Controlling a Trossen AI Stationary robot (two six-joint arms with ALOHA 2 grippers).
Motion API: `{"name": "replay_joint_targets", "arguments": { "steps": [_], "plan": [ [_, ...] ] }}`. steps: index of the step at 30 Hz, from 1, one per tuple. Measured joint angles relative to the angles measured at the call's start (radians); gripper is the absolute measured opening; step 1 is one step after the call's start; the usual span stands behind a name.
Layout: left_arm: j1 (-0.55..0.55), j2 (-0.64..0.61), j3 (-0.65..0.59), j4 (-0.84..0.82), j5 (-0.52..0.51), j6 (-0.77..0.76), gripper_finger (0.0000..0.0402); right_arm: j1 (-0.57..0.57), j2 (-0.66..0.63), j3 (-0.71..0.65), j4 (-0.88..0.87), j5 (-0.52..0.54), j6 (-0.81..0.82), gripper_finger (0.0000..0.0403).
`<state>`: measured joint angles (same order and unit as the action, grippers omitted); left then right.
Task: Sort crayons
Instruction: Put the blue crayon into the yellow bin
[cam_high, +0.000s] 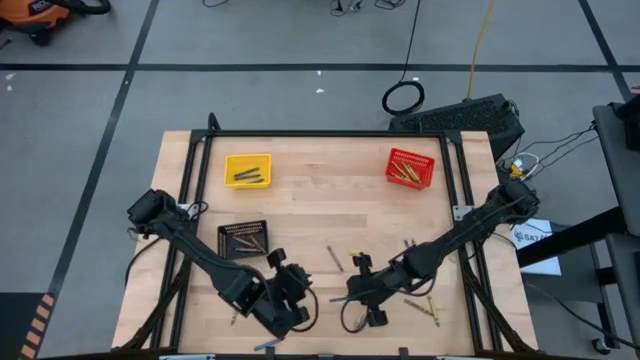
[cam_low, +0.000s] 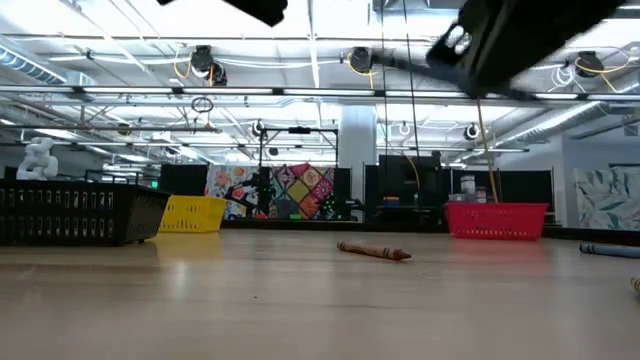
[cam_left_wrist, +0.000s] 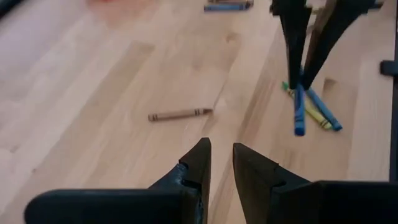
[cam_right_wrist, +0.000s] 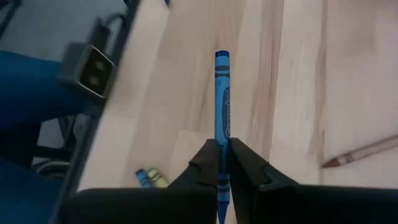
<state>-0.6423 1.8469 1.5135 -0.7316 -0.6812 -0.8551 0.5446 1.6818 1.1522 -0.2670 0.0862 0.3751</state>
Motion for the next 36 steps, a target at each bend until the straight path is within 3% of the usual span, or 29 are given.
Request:
{"name": "replay_joint_targets", "arguments": {
  "steps": [8,14,19,31,36],
  "plan": [
    [-0.052,0.002,-0.088,0.213,-0.148,-0.002,0.0072,0.036,-0.157,0.002,0.009,0.061,-0.093,0.0000],
    [-0.053,0.003,-0.211,0.505,-0.212,0.084,0.0072,0.047,-0.222,0.003,0.016,0.071,-0.176,0.0000],
    [-0.050,0.002,-0.289,0.767,-0.194,0.255,0.0072,0.046,-0.232,0.003,0.034,0.071,-0.221,0.0000],
    [-0.035,0.002,-0.341,1.097,-0.184,0.601,0.0072,0.046,-0.233,0.003,0.177,0.069,-0.265,0.0000],
    [-0.015,0.002,-0.341,1.195,-0.080,0.730,0.0072,0.046,-0.233,0.003,0.198,0.076,-0.272,0.0000]
  ]
}}
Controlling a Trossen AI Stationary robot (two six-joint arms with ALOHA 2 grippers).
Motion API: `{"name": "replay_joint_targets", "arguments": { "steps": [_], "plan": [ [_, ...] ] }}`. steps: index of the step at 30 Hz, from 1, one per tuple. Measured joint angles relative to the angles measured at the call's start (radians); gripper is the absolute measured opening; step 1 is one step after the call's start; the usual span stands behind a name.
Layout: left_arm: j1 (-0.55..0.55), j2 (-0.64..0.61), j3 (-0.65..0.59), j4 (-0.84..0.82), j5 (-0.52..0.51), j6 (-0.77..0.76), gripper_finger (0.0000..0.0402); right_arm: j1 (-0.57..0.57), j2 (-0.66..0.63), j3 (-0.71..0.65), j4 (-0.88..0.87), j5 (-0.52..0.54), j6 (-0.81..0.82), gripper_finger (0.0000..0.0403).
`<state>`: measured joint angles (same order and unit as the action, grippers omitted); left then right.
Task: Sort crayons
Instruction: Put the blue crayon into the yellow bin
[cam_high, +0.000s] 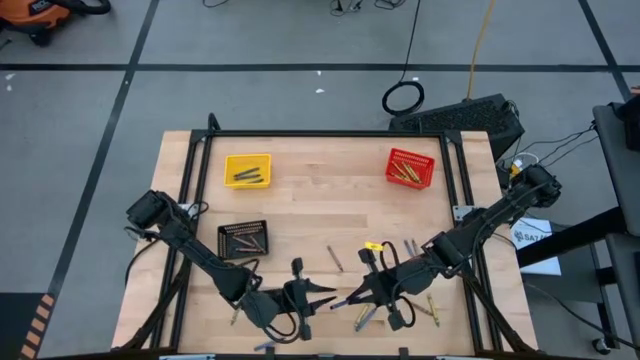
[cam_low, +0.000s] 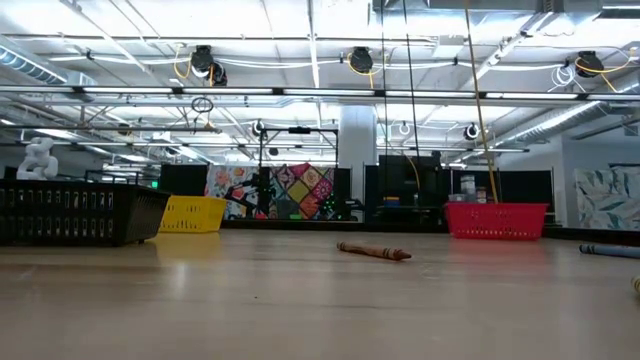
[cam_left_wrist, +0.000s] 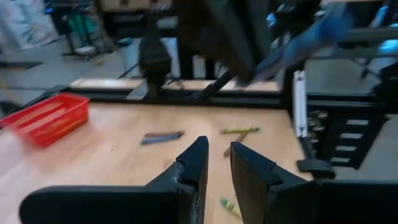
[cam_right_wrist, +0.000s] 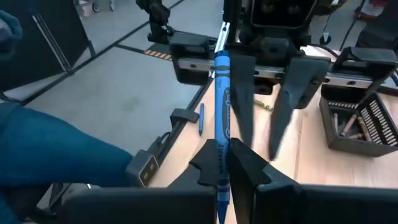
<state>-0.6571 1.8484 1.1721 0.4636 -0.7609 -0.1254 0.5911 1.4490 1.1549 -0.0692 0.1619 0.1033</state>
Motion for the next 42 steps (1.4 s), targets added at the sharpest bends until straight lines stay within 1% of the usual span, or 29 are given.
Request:
{"name": "replay_joint_targets", "arguments": {
  "steps": [2,6,11,15,18,22,37,39,42],
  "plan": [
    [0.007,0.000,0.000,0.037,0.030,0.033,0.0072,0.000,0.000,0.000,0.000,0.021,-0.001,0.0000],
    [0.013,0.000,0.000,0.080,0.038,0.092,0.0072,0.000,0.000,0.000,0.003,0.024,0.004,0.0000],
    [0.016,0.000,0.000,0.105,0.084,0.133,0.0072,0.000,0.000,0.000,0.025,0.024,0.004,0.0000],
    [0.016,0.000,0.000,0.142,0.088,0.181,0.0072,-0.001,0.000,0.000,0.041,0.025,0.004,0.0000],
    [0.016,0.000,0.000,0.199,0.128,0.222,0.0072,-0.003,0.000,0.000,0.043,0.025,0.004,0.0000],
    [0.016,0.000,0.000,0.238,0.132,0.262,0.0072,-0.003,0.000,0.001,0.044,0.025,0.004,0.0000],
    [0.051,0.000,0.000,0.258,0.141,0.265,0.0072,-0.021,-0.001,0.001,0.037,0.025,0.007,0.0000],
    [0.053,0.000,0.000,0.263,0.147,0.266,0.0067,-0.022,-0.001,0.001,0.037,0.025,0.006,0.0000],
    [0.054,0.000,0.000,0.264,0.157,0.266,0.0048,-0.022,-0.001,0.001,0.039,0.024,0.006,0.0000]
  ]
}}
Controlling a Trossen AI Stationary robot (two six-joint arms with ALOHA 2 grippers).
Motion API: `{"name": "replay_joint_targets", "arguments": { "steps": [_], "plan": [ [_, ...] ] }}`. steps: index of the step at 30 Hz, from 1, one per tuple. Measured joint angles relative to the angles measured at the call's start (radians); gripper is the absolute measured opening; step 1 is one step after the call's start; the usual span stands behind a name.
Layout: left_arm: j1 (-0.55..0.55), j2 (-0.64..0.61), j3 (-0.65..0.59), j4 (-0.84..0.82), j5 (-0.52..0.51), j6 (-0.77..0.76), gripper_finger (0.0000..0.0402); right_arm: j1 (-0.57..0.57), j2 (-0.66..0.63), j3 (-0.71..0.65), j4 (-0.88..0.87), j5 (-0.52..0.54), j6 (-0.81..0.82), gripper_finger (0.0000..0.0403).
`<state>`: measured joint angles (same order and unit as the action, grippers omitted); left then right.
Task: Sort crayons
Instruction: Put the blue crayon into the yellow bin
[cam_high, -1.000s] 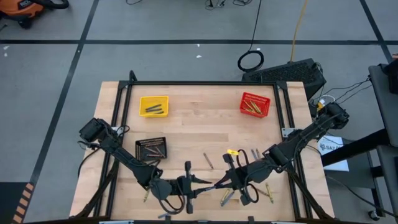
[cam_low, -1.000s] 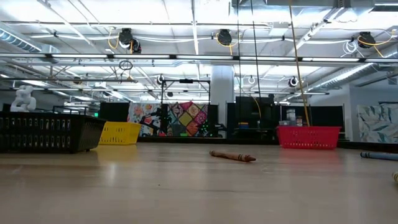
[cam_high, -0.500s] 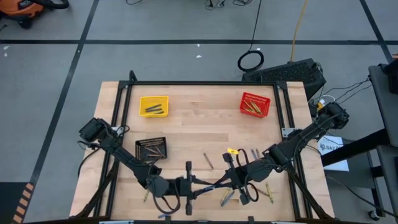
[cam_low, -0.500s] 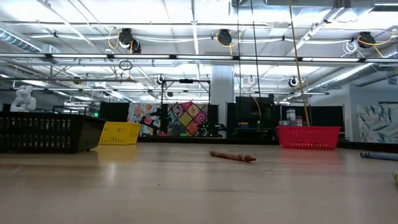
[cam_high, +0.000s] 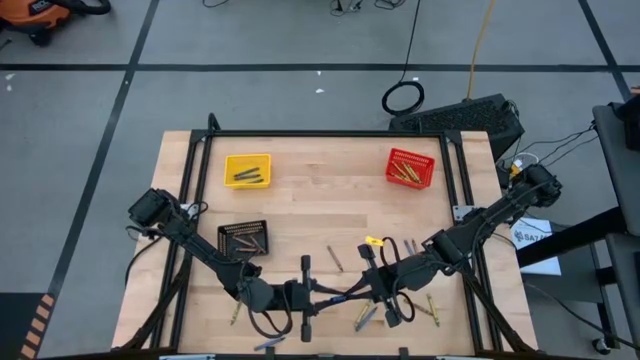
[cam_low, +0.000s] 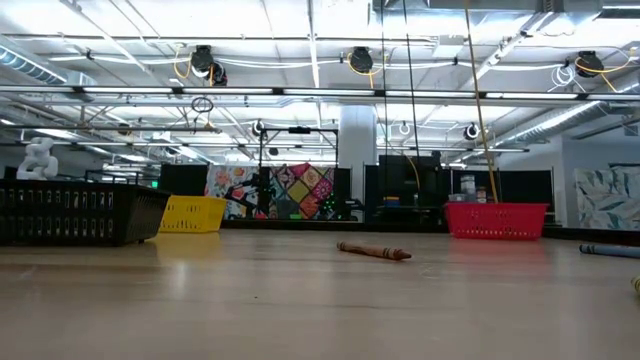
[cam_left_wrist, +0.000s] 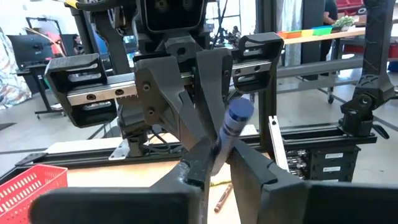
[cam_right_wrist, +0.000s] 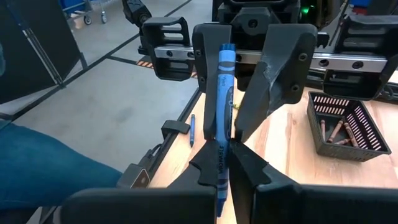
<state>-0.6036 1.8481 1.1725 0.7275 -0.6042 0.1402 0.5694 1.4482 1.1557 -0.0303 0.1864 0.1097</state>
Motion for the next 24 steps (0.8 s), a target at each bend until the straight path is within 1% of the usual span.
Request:
{"name": "replay_joint_targets", "arguments": {
  "steps": [4,5,16,22,24],
  "plan": [
    [0.000,0.000,0.000,0.000,0.001,0.000,0.0013,0.000,0.000,0.000,0.000,0.000,0.000,0.0000],
    [0.000,0.000,0.000,0.000,0.001,0.000,0.0009,0.000,0.000,0.000,0.000,0.000,0.000,0.0000],
    [0.002,0.000,0.000,-0.004,0.001,0.000,0.0008,0.000,0.000,0.000,-0.010,0.000,-0.002,0.0004],
    [0.003,0.000,0.000,-0.004,0.001,0.005,0.0008,-0.001,0.001,0.000,-0.010,0.004,-0.001,0.0033],
    [0.004,0.000,0.001,0.001,-0.003,0.013,0.0008,0.000,0.002,0.000,-0.010,0.031,-0.001,0.0049]
  ]
}}
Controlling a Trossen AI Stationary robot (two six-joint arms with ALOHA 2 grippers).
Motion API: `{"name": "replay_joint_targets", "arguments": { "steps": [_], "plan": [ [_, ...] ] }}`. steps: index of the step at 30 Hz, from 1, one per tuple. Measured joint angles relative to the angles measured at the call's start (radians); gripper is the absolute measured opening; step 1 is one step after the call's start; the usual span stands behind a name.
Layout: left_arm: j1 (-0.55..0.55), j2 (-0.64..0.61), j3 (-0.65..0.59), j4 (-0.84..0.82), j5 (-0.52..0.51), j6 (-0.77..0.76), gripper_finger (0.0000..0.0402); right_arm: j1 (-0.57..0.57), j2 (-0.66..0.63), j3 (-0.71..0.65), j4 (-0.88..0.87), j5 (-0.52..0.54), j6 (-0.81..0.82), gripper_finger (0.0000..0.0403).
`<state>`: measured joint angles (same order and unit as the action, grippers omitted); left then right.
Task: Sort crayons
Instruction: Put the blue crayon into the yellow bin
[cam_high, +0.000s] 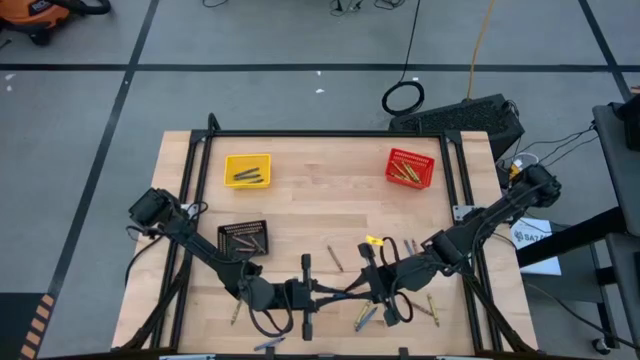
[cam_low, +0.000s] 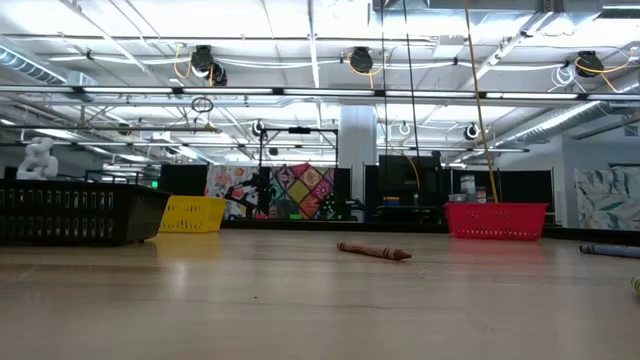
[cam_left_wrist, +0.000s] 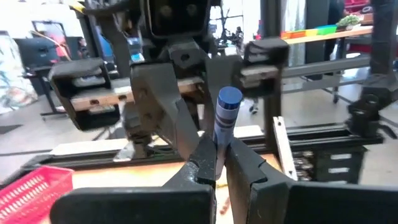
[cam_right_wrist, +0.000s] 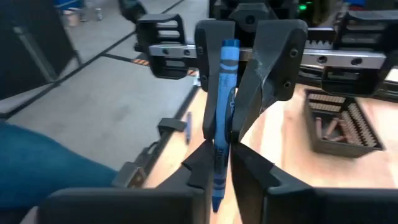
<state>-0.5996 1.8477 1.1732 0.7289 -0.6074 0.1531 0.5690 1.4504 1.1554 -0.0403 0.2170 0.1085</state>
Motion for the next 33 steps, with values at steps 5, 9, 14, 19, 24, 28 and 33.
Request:
{"name": "replay_joint_targets", "arguments": {
  "steps": [5,9,14,19,24,28,33],
  "plan": [
    [0.001,0.000,0.002,0.000,-0.074,0.012,0.0008,-0.001,-0.002,0.000,-0.017,0.073,0.009,0.0091],
    [0.002,0.000,0.002,-0.016,-0.104,0.018,0.0008,-0.001,-0.026,0.000,-0.092,0.073,0.021,0.0115],
    [0.001,0.000,0.002,-0.042,-0.191,0.020,0.0008,-0.001,-0.056,0.000,-0.129,0.072,0.048,0.0130],
    [0.007,-0.001,0.002,-0.116,-0.309,0.021,0.0008,0.000,-0.105,0.001,-0.210,0.075,0.070,0.0134],
    [0.025,-0.001,0.002,-0.200,-0.428,0.011,0.0008,-0.005,-0.156,0.001,-0.337,0.077,0.114,0.0134],
    [0.057,-0.001,0.002,-0.245,-0.457,-0.003,0.0008,-0.005,-0.198,0.001,-0.393,0.078,0.149,0.0134],
    [0.120,-0.055,0.001,-0.490,-0.439,-0.168,0.0008,-0.005,-0.250,0.001,-0.449,0.078,0.183,0.0134]
  ]
}}
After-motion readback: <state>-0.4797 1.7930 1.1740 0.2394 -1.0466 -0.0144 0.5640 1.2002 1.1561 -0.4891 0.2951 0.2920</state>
